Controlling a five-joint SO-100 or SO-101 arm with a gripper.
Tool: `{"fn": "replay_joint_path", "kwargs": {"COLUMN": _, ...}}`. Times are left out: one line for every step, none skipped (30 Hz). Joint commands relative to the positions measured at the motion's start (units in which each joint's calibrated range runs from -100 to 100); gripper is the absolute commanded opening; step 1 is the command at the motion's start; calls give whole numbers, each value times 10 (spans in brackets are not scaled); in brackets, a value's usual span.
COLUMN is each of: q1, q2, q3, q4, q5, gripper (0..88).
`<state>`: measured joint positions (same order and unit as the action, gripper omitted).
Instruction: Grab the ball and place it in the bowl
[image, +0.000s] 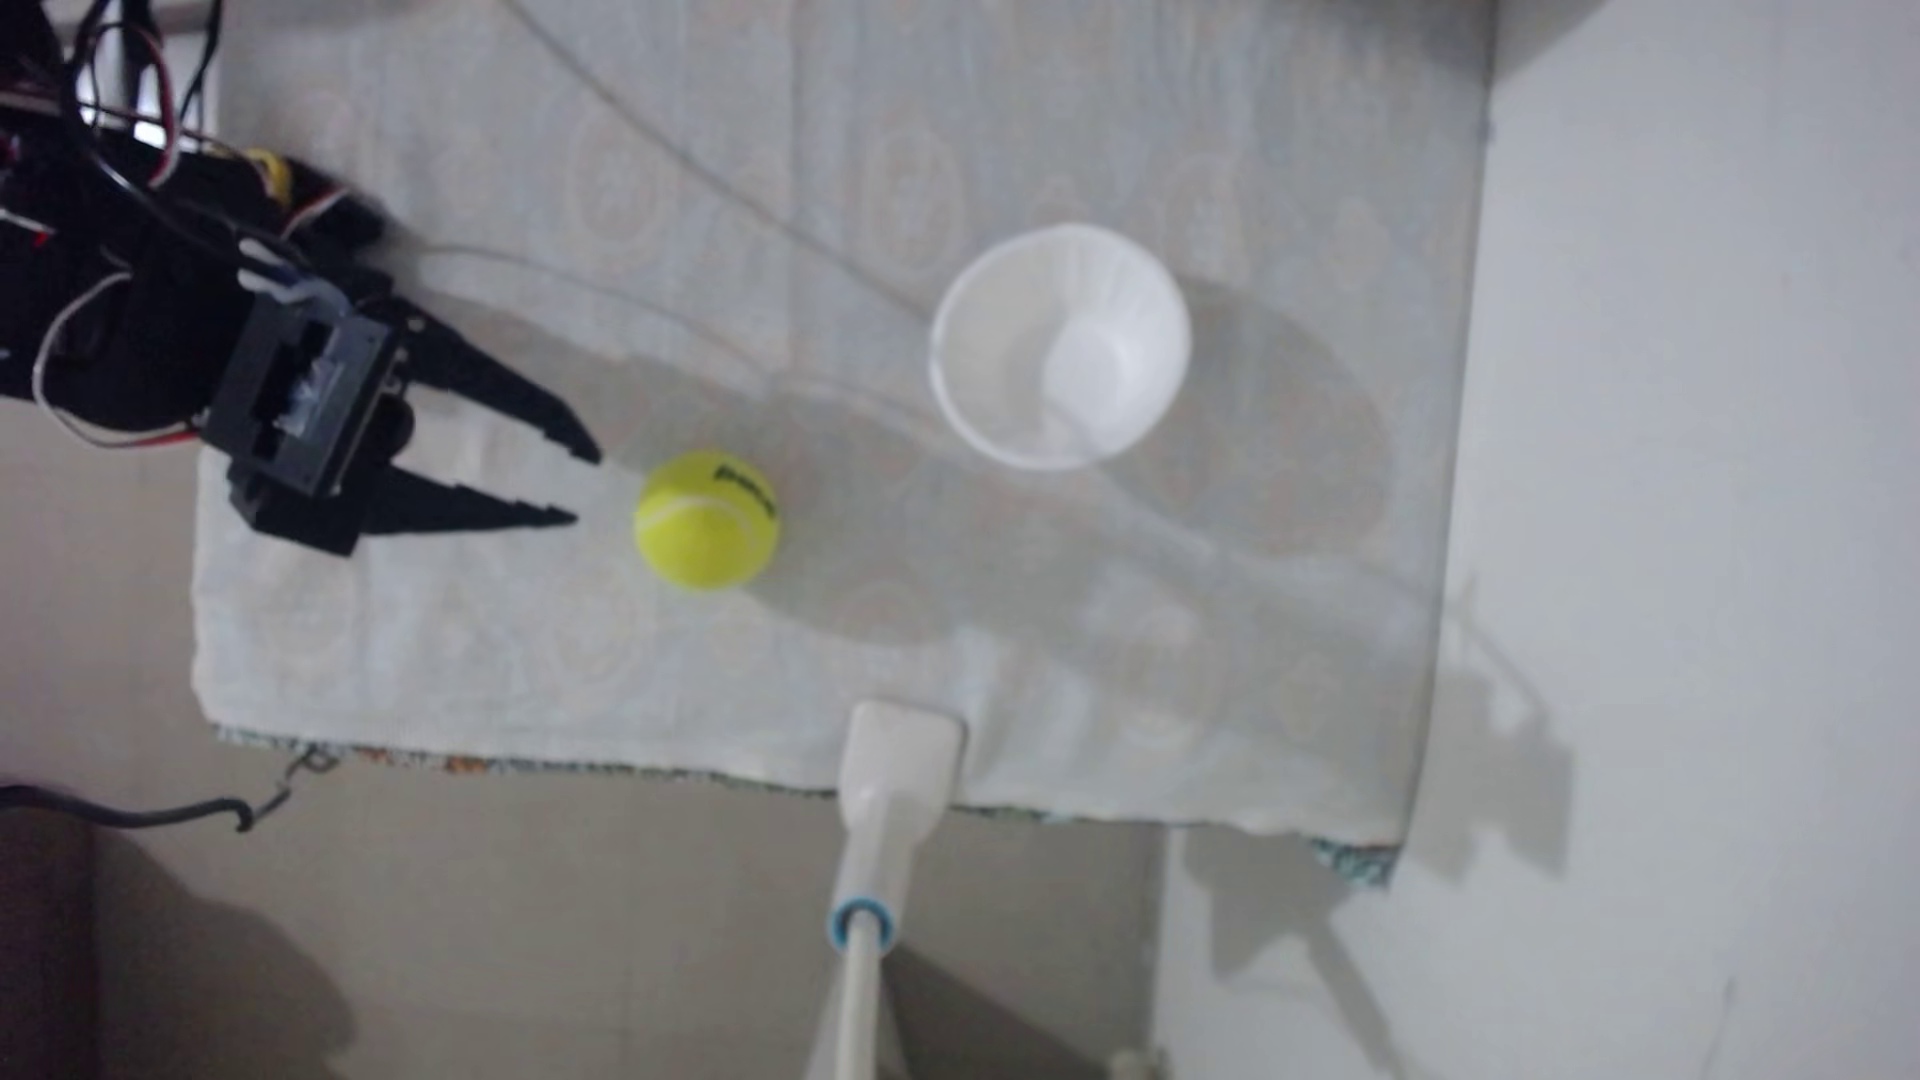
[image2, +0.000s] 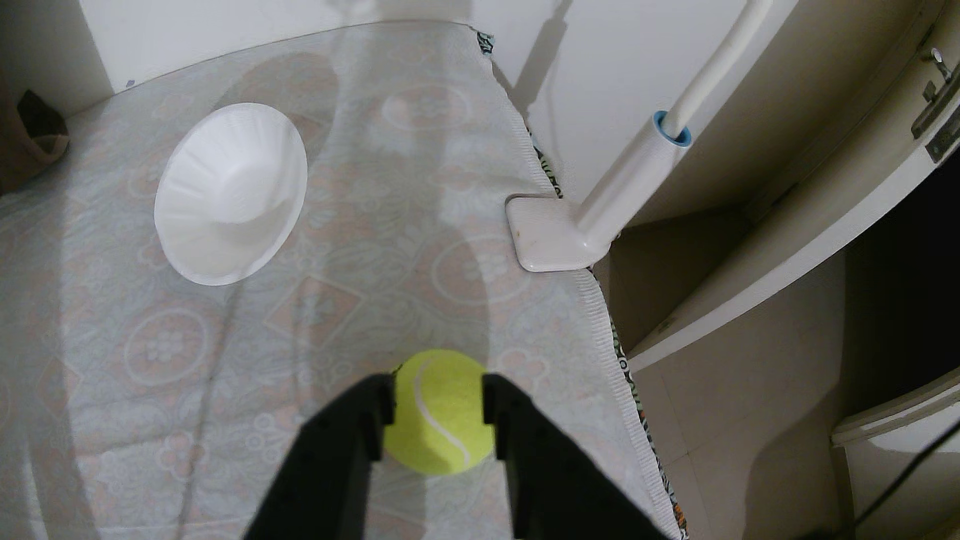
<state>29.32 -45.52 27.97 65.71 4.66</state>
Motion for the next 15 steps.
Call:
{"fn": "replay_joint_path", "kwargs": {"q1": 11, "q2": 30, "q3": -52, "q4": -22, "q5": -1, "gripper": 139}}
{"fn": "replay_joint_path", "kwargs": {"q1": 13, "q2": 34, "q3": -53, "q4": -25, "q5": -2, "gripper": 147}}
{"fn": "replay_joint_path", "kwargs": {"q1": 14, "q2": 34, "q3": -48, "q4": -30, "q5": -2, "gripper": 156}}
{"fn": "replay_joint_path", "kwargs": {"q1": 16, "q2": 34, "q3": -42, "q4": -36, "q5": -1, "gripper": 165}}
{"fn": "replay_joint_path", "kwargs": {"q1": 18, "q2": 33, "q3": -35, "q4": -43, "q5": 0, "gripper": 173}}
{"fn": "replay_joint_path", "kwargs": {"q1": 21, "q2": 33, "q3": -28, "q4": -50, "q5": 0, "gripper": 187}}
{"fn": "replay_joint_path", "kwargs": {"q1": 23, "q2": 35, "q3": -27, "q4": -52, "q5": 0, "gripper": 202}}
{"fn": "replay_joint_path", "kwargs": {"q1": 25, "q2": 39, "q3": -27, "q4": -52, "q5": 0, "gripper": 215}}
{"fn": "replay_joint_path", "kwargs": {"q1": 31, "q2": 48, "q3": -31, "q4": -54, "q5": -3, "gripper": 242}}
{"fn": "replay_joint_path", "kwargs": {"q1": 36, "q2": 54, "q3": -34, "q4": -56, "q5": -6, "gripper": 265}}
{"fn": "replay_joint_path", "kwargs": {"q1": 39, "q2": 57, "q3": -36, "q4": -58, "q5": -6, "gripper": 270}}
{"fn": "replay_joint_path", "kwargs": {"q1": 43, "q2": 63, "q3": -37, "q4": -61, "q5": -4, "gripper": 273}}
{"fn": "replay_joint_path", "kwargs": {"q1": 50, "q2": 70, "q3": -40, "q4": -65, "q5": -4, "gripper": 286}}
{"fn": "replay_joint_path", "kwargs": {"q1": 55, "q2": 75, "q3": -42, "q4": -65, "q5": -4, "gripper": 295}}
{"fn": "replay_joint_path", "kwargs": {"q1": 61, "q2": 84, "q3": -44, "q4": -67, "q5": -3, "gripper": 299}}
